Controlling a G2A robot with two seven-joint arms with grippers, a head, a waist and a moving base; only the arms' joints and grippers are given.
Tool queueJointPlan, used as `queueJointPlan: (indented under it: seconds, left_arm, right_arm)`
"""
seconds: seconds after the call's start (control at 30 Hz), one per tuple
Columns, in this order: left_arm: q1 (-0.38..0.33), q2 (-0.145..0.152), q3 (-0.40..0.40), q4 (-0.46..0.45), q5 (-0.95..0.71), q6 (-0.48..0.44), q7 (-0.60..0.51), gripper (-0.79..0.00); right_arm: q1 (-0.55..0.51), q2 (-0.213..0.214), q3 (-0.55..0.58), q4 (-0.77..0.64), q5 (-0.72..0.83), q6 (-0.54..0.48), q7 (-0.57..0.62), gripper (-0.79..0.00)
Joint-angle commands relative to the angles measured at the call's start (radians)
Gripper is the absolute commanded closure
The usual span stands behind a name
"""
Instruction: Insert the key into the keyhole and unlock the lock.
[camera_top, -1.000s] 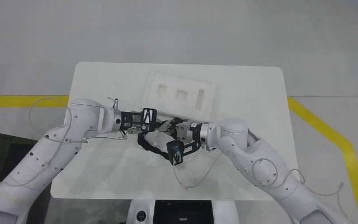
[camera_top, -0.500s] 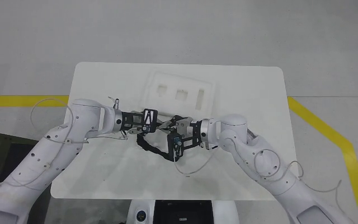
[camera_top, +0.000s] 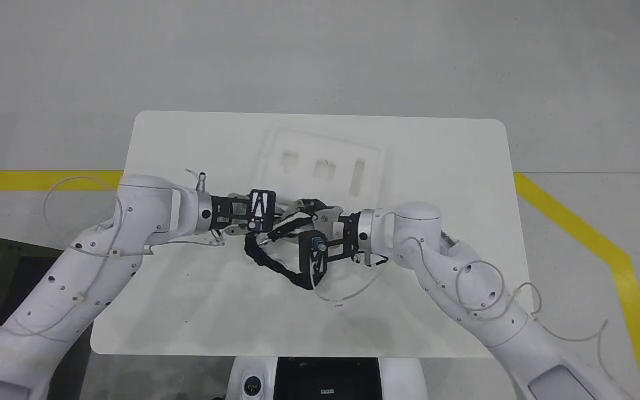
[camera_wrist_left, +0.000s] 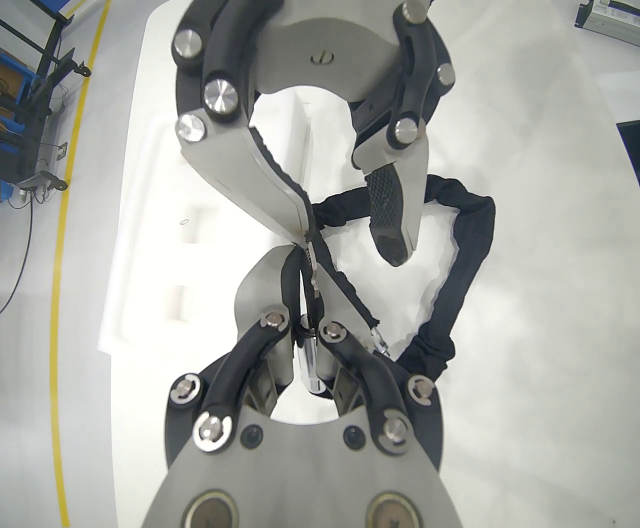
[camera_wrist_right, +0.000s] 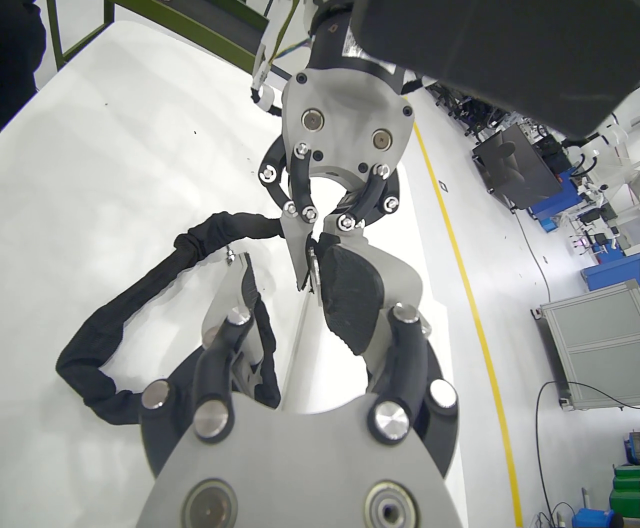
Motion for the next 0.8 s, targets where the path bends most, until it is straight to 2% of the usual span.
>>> queueJointPlan:
  seconds: [0.0, 0.27, 0.33, 0.37, 0.4, 0.5, 0.77]
  left_arm:
    - [0.005, 0.001, -0.012, 0.003, -0.002, 0.005, 0.003, 0.000]
    - [0.039, 0.014, -0.085, 0.016, -0.014, 0.025, 0.017, 0.000]
    - [0.050, 0.018, -0.106, 0.020, -0.017, 0.030, 0.020, 0.000]
    - [0.056, 0.019, -0.116, 0.023, -0.021, 0.036, 0.022, 0.000]
    - [0.061, 0.021, -0.127, 0.026, -0.022, 0.044, 0.023, 0.000]
    - [0.077, 0.023, -0.154, 0.043, -0.034, 0.073, 0.028, 0.000]
    - [0.124, 0.030, -0.230, 0.081, -0.068, 0.154, 0.035, 0.000]
  right_arm:
    - [-0.006, 0.001, 0.004, -0.004, 0.002, 0.007, -0.008, -0.354]
    - [-0.037, 0.009, 0.043, -0.012, 0.035, 0.038, -0.039, -0.394]
    - [-0.048, 0.011, 0.061, -0.010, 0.053, 0.054, -0.043, -0.434]
    - [-0.055, 0.012, 0.071, -0.010, 0.063, 0.063, -0.046, -0.499]
    - [-0.063, 0.014, 0.083, -0.010, 0.075, 0.074, -0.048, -0.622]
    - [-0.090, 0.020, 0.120, -0.017, 0.107, 0.097, -0.058, -0.785]
    - [-0.185, 0.045, 0.238, -0.046, 0.169, 0.123, -0.128, -0.785]
